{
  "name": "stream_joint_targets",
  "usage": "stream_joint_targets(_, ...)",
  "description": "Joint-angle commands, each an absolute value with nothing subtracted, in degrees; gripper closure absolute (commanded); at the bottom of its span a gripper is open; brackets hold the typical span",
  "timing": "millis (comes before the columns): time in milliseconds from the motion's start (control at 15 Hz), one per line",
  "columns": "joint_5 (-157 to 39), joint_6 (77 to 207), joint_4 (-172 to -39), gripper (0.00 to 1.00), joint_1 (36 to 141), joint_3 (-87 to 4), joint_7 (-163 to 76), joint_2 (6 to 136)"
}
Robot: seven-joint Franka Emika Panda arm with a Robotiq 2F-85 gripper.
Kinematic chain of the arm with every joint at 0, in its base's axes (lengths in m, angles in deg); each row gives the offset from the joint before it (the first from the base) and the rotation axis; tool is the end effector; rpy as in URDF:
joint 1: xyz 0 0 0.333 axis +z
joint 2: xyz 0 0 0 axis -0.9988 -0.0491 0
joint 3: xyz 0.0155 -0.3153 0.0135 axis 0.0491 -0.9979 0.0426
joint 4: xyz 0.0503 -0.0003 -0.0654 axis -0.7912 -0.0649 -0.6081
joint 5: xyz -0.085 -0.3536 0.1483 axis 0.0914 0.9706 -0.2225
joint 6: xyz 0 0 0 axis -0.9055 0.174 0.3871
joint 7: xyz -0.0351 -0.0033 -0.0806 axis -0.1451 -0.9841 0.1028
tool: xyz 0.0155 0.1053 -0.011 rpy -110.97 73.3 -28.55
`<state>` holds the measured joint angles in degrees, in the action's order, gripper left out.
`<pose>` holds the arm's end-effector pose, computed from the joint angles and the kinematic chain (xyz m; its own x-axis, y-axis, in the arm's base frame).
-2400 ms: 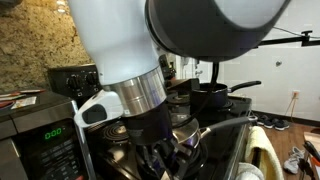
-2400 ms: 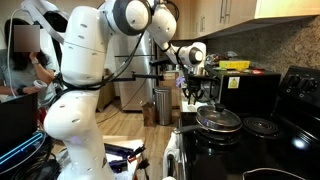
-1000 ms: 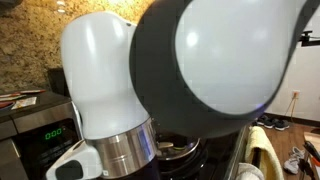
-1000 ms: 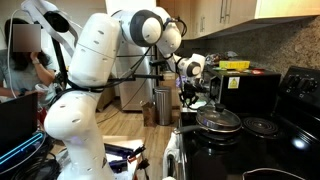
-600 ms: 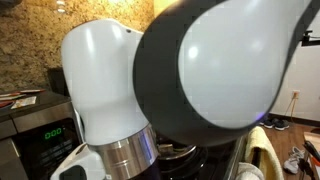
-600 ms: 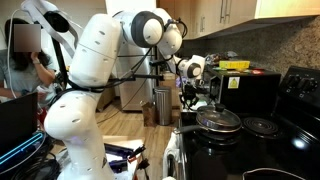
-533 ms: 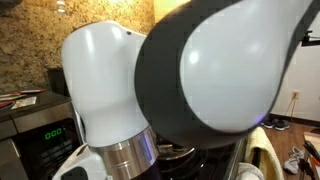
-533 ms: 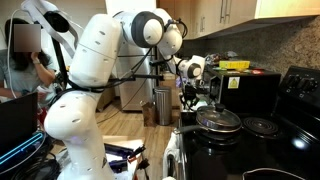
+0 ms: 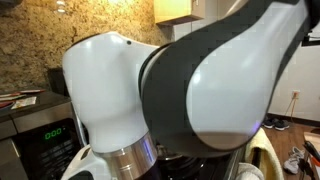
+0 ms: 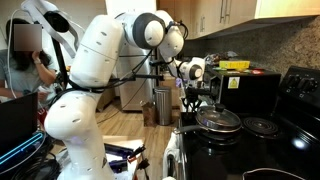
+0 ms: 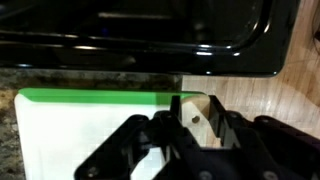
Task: Take the wooden spoon on the stove and put it on the counter
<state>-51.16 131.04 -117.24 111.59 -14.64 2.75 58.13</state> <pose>0.4478 0.4486 0.2648 -0.0593 0.9964 -0.0610 0.9915 0.0517 -0.1193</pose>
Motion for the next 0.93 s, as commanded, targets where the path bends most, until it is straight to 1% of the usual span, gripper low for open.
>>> stream_joint_targets(0, -49.8, 131.1, -115.4, 0.92, 111.9, -14.7, 2.9, 57.0)
stream_joint_targets(467, -52.8, 130.9, -113.7, 0.92, 110.8, -13.8, 3.9, 55.0)
stream_joint_targets(533, -52.6, 130.8, -113.6, 0.64, 110.9, -13.9, 3.6, 54.8)
stream_joint_targets(600, -52.6, 130.5, -113.5, 0.43, 110.9, -13.9, 3.7, 54.5)
stream_joint_targets(667, -52.5, 130.6, -113.5, 0.39, 111.0, -13.9, 3.5, 54.4)
stream_joint_targets(867, -52.5, 130.9, -113.5, 0.19, 110.9, -13.9, 3.3, 54.3)
